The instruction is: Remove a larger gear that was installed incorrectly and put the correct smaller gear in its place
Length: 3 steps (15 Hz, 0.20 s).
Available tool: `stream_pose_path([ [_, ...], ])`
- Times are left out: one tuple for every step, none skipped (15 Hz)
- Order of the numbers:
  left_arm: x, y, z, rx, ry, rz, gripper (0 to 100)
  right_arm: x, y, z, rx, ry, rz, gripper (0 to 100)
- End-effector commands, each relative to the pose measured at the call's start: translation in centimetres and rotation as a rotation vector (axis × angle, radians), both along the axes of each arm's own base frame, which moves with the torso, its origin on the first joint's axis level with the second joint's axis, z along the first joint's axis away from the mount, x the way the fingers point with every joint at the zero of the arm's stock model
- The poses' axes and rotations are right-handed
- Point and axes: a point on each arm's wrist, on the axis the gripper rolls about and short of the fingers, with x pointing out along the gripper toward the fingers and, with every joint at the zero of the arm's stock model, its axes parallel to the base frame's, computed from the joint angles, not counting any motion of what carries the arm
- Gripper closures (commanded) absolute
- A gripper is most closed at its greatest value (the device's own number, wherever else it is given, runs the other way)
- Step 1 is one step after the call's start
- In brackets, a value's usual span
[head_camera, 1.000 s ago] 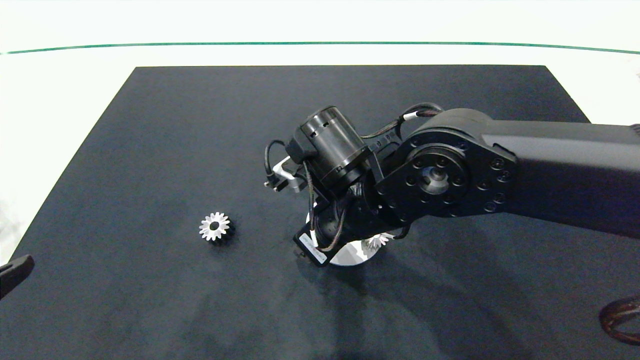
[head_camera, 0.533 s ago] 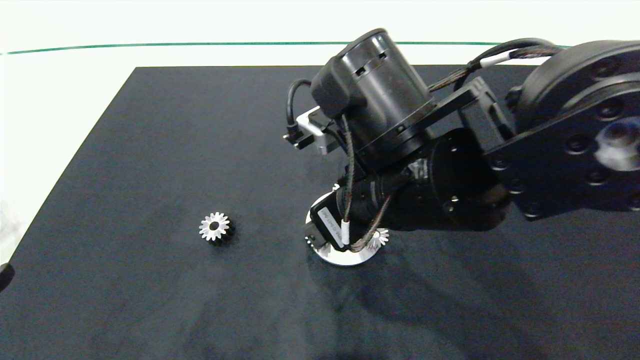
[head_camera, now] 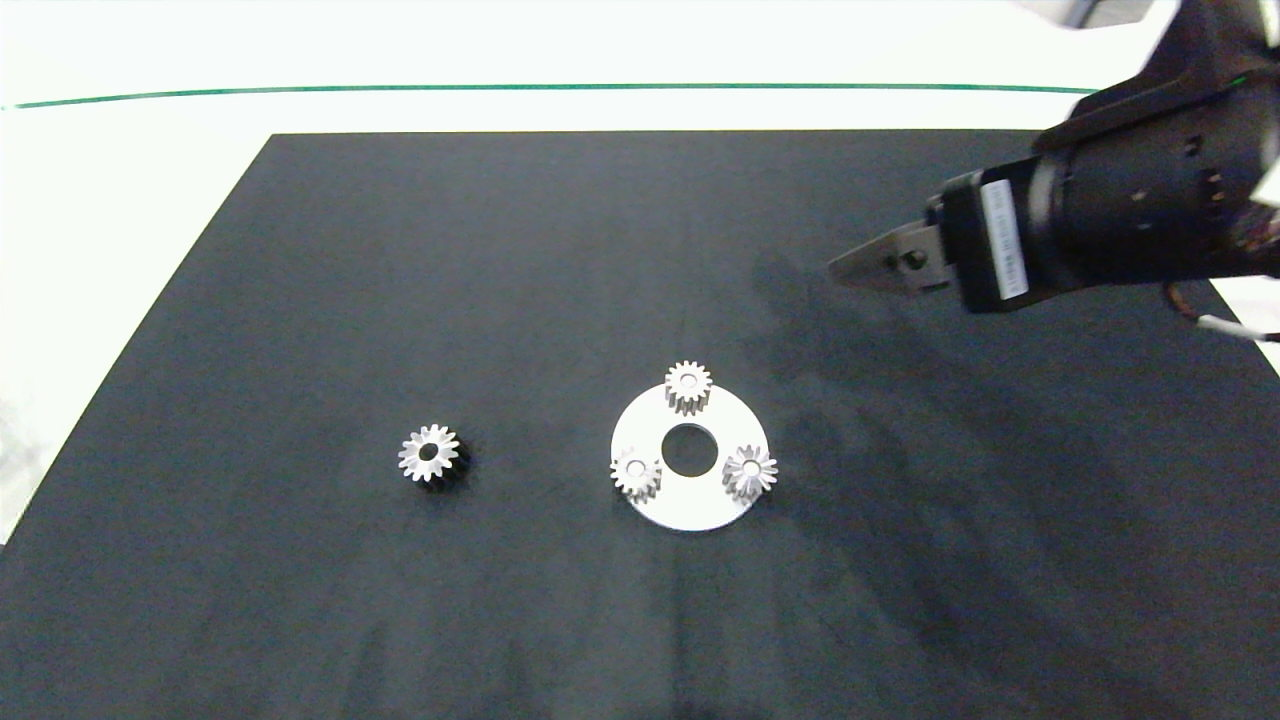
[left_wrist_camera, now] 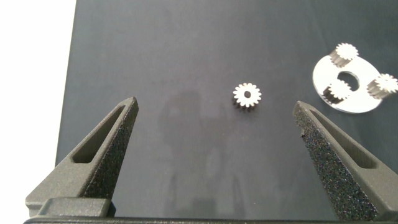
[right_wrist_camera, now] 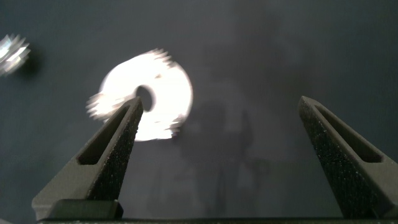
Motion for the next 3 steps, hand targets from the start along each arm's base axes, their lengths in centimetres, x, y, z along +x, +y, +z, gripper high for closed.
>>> stream_pose_path([
  [-0.4, 0.0, -0.2, 0.003, -0.010, 0.064, 0, -3.2, -8.8, 3.6, 0.076, -0.154, -0.265, 0],
  [-0.4, -0.1, -0.2, 0.001, -0.010, 0.072, 0, -4.6, -10.8, 4.0, 0.093, -0.187, -0.334, 0],
  [-0.8, -0.1, -0.4, -0.001, -0.021, 0.076, 0, -6.3, -12.5, 4.2, 0.105, -0.219, -0.400, 0],
])
